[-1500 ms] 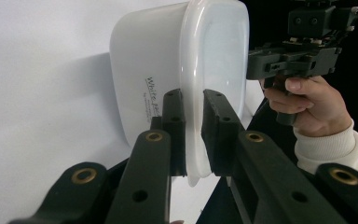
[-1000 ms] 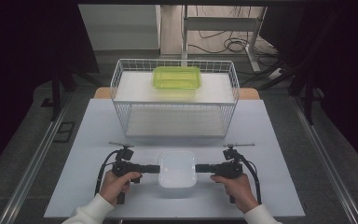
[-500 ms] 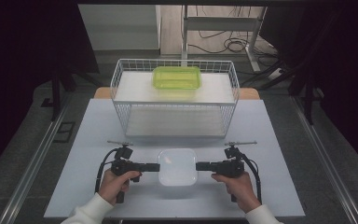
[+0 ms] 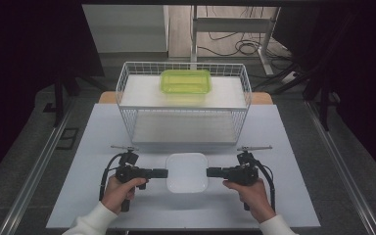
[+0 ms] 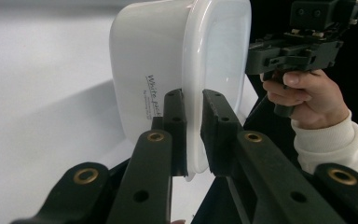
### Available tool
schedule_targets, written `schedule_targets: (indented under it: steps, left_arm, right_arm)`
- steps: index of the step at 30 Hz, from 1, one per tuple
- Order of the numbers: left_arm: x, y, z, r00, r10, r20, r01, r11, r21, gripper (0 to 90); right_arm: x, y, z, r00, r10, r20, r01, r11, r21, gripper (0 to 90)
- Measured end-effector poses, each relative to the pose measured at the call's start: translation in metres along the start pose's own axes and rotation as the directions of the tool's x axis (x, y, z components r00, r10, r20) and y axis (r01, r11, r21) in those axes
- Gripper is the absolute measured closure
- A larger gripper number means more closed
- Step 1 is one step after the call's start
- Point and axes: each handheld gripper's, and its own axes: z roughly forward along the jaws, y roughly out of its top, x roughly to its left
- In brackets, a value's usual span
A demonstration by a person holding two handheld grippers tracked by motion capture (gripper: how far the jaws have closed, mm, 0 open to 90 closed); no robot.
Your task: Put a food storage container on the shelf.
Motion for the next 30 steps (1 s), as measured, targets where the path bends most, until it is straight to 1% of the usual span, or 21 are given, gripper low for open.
schedule_targets:
  steps: [5, 8, 17, 26, 30]
  left_arm:
    - [-0.003, 0.001, -0.002, 0.9999, 0.015, 0.002, -0.015, 0.9999, 0.0, 81.0]
    - [-0.004, 0.002, -0.002, 0.9999, 0.016, 0.001, -0.016, 0.9999, -0.002, 81.0]
    - [-0.006, 0.006, -0.003, 0.9996, 0.029, 0.004, -0.029, 0.9996, 0.003, 81.0]
    - [-0.01, 0.012, -0.006, 0.999, 0.044, 0.007, -0.044, 0.999, -0.006, 81.0]
    - [-0.015, 0.016, -0.007, 0.9987, 0.051, 0.005, -0.051, 0.9986, -0.013, 81.0]
  right_arm:
    - [0.002, 0.002, -0.002, 0.9999, -0.014, 0.001, 0.014, 1.0, -0.01, 78.9]
    - [0.003, 0.002, -0.003, 0.9997, -0.024, 0.001, 0.024, 1.0, -0.012, 78.9]
    - [0.006, 0.005, -0.006, 0.9994, -0.035, 0.007, 0.035, 0.999, -0.019, 78.9]
    - [0.01, 0.009, -0.009, 0.9988, -0.049, 0.007, 0.049, 0.998, -0.034, 78.8]
    - [0.013, 0.012, -0.011, 0.9981, -0.062, 0.009, 0.062, 0.997, -0.046, 78.8]
